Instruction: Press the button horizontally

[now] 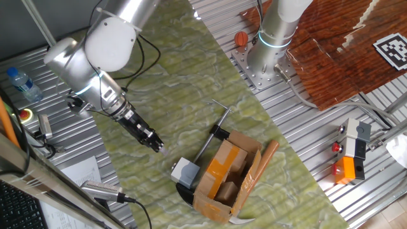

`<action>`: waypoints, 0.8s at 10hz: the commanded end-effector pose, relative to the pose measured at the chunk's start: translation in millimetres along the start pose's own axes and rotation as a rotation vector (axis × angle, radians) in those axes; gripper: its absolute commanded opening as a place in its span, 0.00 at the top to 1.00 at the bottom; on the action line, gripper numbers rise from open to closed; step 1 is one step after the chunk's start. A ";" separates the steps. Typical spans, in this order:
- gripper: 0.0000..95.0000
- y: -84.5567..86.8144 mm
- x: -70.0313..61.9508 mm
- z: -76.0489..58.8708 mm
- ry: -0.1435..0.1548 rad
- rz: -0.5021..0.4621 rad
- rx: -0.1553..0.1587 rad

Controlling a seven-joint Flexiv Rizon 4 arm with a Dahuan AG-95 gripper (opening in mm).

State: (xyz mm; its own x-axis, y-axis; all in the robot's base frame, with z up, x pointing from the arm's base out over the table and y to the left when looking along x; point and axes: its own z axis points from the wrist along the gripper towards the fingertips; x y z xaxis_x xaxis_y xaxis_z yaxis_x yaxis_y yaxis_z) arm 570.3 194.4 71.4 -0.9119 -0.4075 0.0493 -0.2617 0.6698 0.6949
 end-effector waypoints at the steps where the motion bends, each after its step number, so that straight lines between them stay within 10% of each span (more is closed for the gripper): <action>1: 0.40 9.8 -1.2 7.9 -0.019 0.001 0.000; 8: 0.40 14.1 -16.7 9.3 -0.015 0.015 0.008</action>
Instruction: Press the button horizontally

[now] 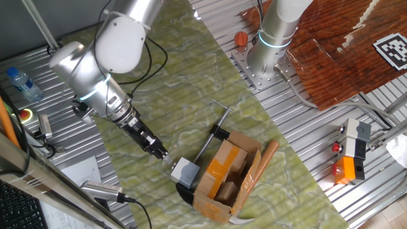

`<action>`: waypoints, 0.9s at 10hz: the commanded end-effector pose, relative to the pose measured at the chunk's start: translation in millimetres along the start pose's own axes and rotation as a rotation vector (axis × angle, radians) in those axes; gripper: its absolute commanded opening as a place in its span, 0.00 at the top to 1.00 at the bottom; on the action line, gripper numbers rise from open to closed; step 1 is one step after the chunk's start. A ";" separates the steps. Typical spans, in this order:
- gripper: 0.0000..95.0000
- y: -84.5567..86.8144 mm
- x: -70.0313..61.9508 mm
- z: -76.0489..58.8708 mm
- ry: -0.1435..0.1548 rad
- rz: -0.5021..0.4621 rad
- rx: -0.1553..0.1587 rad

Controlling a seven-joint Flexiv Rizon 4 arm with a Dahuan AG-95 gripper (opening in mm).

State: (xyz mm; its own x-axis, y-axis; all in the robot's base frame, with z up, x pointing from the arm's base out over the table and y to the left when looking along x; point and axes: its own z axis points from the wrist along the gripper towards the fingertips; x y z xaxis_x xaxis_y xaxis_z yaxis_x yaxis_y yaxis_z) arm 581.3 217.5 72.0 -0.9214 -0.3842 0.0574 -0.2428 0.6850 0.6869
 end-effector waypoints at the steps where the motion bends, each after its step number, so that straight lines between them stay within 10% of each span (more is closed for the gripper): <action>1: 0.40 0.3 1.3 -2.2 0.009 -0.016 0.007; 4: 0.40 0.1 1.3 -2.3 0.023 -0.005 0.075; 9: 0.40 -12.9 1.3 -7.5 0.006 0.001 0.072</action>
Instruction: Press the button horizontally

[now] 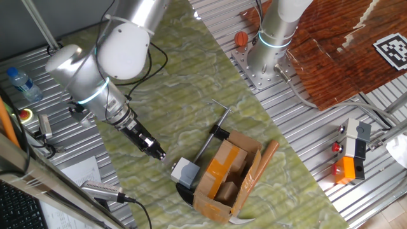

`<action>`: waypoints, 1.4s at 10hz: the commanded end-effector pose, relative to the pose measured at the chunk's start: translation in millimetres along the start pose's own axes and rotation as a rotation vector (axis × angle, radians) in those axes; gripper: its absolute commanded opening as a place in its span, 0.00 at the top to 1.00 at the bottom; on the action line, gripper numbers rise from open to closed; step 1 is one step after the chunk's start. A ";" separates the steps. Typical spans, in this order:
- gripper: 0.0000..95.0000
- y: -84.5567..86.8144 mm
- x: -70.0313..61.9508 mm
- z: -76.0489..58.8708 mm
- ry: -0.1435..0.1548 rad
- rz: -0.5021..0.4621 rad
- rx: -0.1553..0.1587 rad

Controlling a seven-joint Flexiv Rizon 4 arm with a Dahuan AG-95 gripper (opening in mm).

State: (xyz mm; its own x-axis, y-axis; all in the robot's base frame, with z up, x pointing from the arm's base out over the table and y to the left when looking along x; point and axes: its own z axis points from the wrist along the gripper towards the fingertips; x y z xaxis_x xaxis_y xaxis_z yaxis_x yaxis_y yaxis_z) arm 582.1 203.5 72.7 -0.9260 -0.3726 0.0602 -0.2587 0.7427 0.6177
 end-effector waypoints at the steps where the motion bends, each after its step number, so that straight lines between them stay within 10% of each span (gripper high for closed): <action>1: 0.40 -5.5 -3.4 4.0 0.010 -0.012 -0.026; 11: 0.40 -16.9 -4.3 0.5 0.029 -0.034 -0.047; 14: 0.40 -16.6 -2.8 -0.6 0.064 -0.071 -0.130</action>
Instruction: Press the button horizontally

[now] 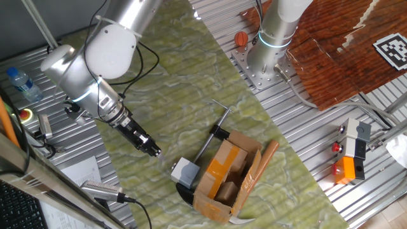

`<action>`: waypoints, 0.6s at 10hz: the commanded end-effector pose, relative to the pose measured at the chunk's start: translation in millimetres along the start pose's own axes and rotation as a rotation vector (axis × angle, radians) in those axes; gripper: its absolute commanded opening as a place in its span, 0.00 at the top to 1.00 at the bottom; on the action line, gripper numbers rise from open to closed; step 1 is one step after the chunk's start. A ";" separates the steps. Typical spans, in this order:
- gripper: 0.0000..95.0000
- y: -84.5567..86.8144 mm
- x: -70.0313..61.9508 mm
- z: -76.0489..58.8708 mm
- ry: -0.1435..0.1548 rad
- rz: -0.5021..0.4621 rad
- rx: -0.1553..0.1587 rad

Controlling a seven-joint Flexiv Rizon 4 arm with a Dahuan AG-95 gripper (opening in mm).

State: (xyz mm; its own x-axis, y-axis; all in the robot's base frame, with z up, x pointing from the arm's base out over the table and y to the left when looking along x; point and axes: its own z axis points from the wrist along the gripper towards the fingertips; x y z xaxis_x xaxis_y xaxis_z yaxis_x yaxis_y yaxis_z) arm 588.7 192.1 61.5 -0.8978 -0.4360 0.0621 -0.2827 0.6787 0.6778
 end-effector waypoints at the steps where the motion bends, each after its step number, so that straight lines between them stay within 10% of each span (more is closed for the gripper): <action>1: 0.40 1.4 2.2 -2.6 0.020 -0.021 -0.061; 6: 0.40 14.8 34.6 7.1 0.037 -0.024 -0.105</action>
State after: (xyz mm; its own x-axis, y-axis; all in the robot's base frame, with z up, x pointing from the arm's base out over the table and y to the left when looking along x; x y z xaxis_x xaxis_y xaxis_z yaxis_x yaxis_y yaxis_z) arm 548.1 191.2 69.4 -0.8785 -0.4737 0.0624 -0.2700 0.6000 0.7530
